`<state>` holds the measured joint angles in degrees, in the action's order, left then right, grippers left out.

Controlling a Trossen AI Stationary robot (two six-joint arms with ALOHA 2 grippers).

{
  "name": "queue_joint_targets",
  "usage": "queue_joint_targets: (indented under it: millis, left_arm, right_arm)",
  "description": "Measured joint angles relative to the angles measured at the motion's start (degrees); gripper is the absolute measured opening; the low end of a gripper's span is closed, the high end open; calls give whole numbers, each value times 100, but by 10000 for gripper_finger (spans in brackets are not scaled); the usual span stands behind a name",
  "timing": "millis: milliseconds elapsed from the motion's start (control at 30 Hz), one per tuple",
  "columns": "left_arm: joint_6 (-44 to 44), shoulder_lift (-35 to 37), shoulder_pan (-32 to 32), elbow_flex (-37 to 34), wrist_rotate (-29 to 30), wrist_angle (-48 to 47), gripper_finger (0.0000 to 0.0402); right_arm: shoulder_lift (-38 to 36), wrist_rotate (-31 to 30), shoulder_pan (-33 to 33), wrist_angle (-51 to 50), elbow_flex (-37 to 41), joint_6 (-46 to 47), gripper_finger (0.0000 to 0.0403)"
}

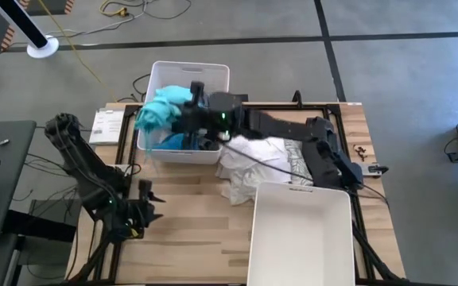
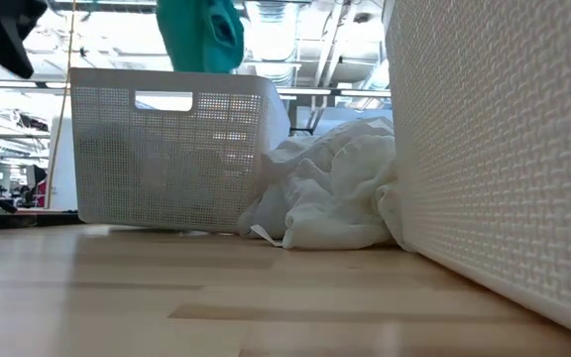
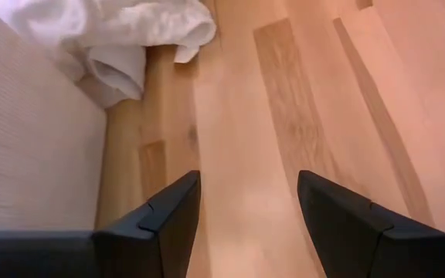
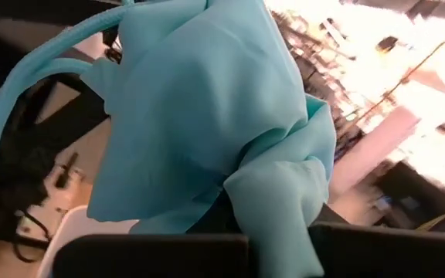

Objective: Sort clothes
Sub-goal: Put the light blue shorts into the top white laundry bin

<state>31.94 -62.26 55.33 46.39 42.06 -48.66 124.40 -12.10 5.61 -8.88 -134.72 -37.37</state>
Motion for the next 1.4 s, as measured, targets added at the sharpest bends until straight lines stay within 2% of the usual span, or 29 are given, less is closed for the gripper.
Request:
queue_joint_targets:
  millis: [200, 500, 600, 667, 933, 1200, 1400]
  left_arm:
    - [-152, 0, 0, -558, 20, 996, 212]
    - [-986, -2, -37, -1263, 149, 3022, 212]
    - [-1122, -7, -39, -1373, 173, 3440, 213]
    - [-1131, -2, -39, -1403, 181, 3530, 213]
    - [-1070, -7, -41, -1408, 208, 3623, 213]
    - [-1007, -9, -48, -1408, 254, 3658, 213]
    - [-934, -9, -48, -1408, 251, 3630, 213]
  right_arm:
    - [50, 952, 675, -349, 1, 1187, 21]
    - [405, 2073, 1251, -698, 107, 2413, 22]
    - [612, 2137, 1302, -691, 96, 2621, 22]
    - [675, 2136, 1348, -1025, 107, 2687, 22]
    - [1176, 2154, 1394, -1366, 96, 2889, 24]
    - [1633, 2165, 1492, -1406, 92, 3315, 45]
    - [1646, 2175, 1505, -1575, 92, 3406, 57]
